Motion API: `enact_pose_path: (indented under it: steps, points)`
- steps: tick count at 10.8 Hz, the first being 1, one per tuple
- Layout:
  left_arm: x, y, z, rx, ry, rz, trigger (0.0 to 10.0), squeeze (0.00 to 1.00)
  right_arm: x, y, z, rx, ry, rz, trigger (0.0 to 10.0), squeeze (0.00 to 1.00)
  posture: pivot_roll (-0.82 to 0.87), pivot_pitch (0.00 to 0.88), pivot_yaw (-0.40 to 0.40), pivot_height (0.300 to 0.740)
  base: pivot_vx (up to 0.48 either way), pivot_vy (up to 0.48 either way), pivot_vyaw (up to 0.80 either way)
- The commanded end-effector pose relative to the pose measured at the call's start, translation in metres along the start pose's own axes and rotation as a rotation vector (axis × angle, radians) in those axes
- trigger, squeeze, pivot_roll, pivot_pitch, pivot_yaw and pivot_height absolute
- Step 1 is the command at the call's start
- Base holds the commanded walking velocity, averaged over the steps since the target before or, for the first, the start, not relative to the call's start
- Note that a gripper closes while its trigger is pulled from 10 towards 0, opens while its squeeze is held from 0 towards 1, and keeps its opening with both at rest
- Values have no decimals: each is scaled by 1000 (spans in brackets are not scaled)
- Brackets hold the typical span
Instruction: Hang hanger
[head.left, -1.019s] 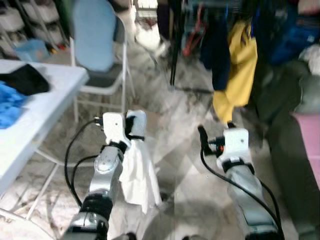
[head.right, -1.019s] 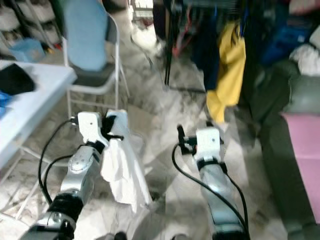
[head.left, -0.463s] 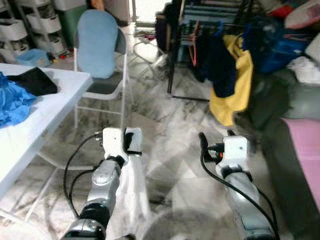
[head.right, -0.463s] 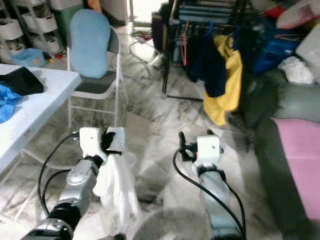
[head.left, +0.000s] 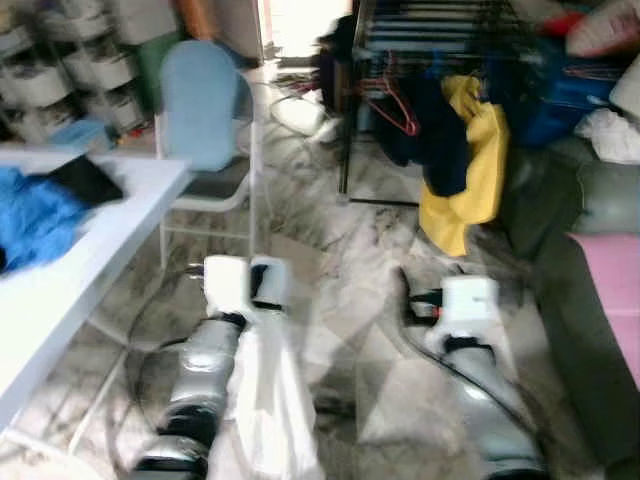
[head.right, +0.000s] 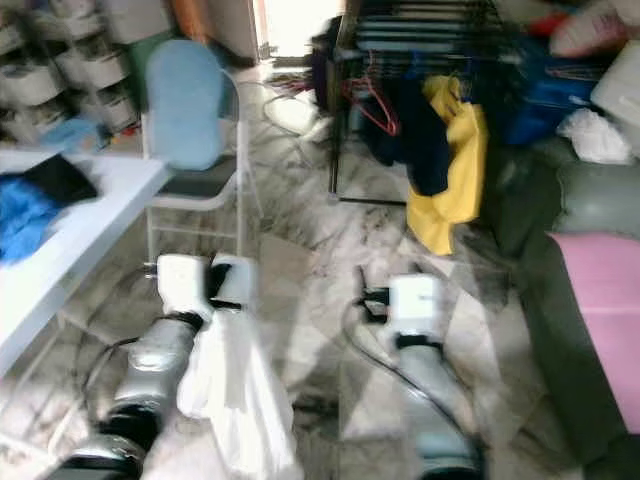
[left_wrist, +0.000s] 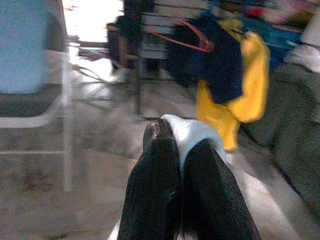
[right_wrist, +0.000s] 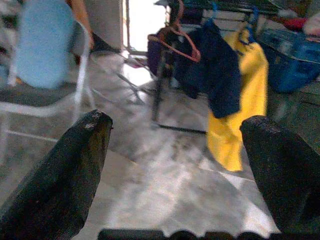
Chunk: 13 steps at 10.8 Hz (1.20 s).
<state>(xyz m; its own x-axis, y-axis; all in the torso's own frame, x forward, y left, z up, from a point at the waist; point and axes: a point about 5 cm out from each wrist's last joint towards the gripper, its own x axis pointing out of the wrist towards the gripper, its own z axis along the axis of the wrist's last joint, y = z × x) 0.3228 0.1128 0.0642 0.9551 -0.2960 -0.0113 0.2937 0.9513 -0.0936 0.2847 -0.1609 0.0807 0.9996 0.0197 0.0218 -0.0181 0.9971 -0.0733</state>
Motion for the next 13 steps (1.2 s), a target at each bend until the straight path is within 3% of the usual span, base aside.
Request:
enact_pose_path:
  steps: [1,3,4,7,13]
  points:
    - [1,10,4,31,-6,25,10000,0,0,7,-1,14,0,10,10000,0,-159,0,37,740,0,0,0]
    - [-7,14,-7,60,35,53,10000,0,-3,7,-8,5,23,15,10000,0,-147,0,25,740,0,0,0]
    - [-20,22,-27,71,123,92,10000,0,-6,9,-15,5,50,22,10000,0,-142,0,21,740,0,0,0]
    - [-36,29,-46,70,213,110,10000,0,-9,10,-24,2,78,28,10000,0,-142,0,23,740,0,0,0]
    - [-38,32,-48,65,222,128,10000,0,-12,6,-32,-5,98,10,10000,0,-142,10,37,740,0,0,0]
